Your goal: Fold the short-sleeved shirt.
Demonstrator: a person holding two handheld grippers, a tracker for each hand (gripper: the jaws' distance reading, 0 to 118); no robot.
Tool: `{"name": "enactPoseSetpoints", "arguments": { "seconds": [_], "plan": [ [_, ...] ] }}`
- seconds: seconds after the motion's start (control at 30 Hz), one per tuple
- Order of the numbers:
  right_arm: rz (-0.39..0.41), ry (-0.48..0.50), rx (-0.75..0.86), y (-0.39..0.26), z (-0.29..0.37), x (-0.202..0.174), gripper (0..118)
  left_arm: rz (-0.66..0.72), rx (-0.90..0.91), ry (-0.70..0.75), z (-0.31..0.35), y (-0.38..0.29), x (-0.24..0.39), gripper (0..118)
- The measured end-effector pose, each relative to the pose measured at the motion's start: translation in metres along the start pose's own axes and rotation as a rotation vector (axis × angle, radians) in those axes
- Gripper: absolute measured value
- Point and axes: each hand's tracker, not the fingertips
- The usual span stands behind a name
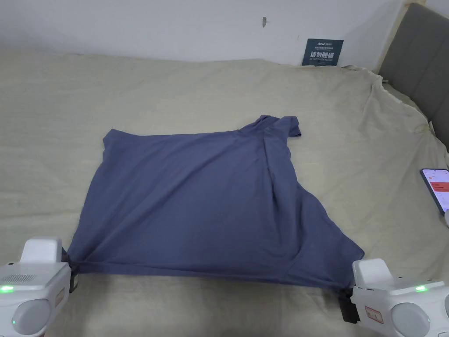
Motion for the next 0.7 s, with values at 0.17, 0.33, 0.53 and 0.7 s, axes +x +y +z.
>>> {"name": "enactPoseSetpoints", "arguments": {
  "seconds": [0.17, 0.33, 0.53, 0.7],
  "plan": [
    [-0.002, 0.043, -0.045, -0.012, -0.004, -0.007, 5, -0.008, -0.054, 0.005, -0.001, -0.014, -0.006, 0],
    [-0.067, 0.098, -0.064, -0.013, -0.004, -0.003, 46, 0.103, -0.065, 0.000, 0.004, -0.012, -0.018, 65],
    [-0.039, 0.066, 0.032, 0.012, 0.039, 0.017, 98, 0.233, 0.000, -0.003, 0.032, 0.018, -0.053, 113],
    [-0.125, 0.035, 0.266, 0.054, 0.094, 0.038, 101, 0.347, 0.135, -0.069, 0.065, 0.067, -0.056, 113]
  ]
}}
